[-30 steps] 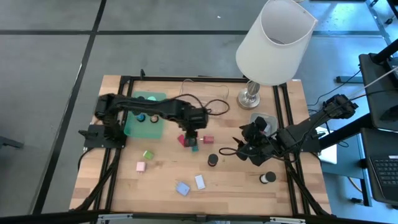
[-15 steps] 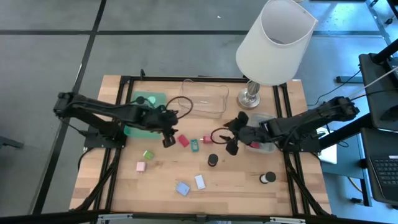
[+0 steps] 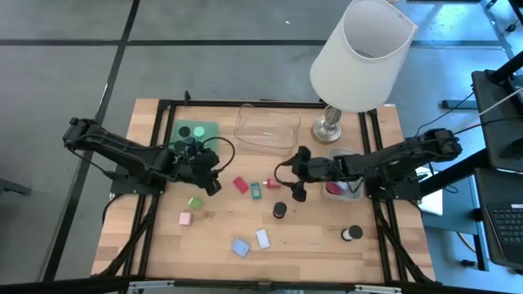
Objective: Pick & Place Office items
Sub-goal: Put the red charger adapter into the gray bin
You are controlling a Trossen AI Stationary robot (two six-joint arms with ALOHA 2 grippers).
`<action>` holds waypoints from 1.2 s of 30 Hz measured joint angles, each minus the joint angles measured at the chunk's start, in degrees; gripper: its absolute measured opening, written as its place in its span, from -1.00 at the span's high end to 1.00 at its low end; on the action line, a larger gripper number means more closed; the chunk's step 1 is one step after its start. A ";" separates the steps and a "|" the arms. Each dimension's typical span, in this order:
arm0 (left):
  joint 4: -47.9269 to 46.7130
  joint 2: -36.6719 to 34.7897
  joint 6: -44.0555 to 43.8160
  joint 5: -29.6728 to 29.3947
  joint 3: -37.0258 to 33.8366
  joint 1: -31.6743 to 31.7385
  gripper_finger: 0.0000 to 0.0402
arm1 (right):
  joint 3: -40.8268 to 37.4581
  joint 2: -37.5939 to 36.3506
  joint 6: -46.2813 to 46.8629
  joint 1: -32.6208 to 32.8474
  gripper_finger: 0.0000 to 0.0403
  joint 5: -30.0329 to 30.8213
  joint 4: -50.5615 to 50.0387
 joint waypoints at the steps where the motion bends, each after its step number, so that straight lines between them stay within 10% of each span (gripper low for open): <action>1: -0.09 0.00 -0.62 -0.55 -0.39 -0.38 0.30 | 0.00 1.44 -1.41 -0.21 -0.63 -1.38 0.95; 26: -0.04 0.00 -4.01 -2.97 -1.58 -2.42 0.30 | 0.00 19.18 -0.88 -1.97 -0.50 -6.06 11.85; 36: -0.04 0.02 -3.96 -2.96 -1.58 -2.35 0.30 | 0.00 18.96 3.91 -1.92 0.05 -6.09 10.98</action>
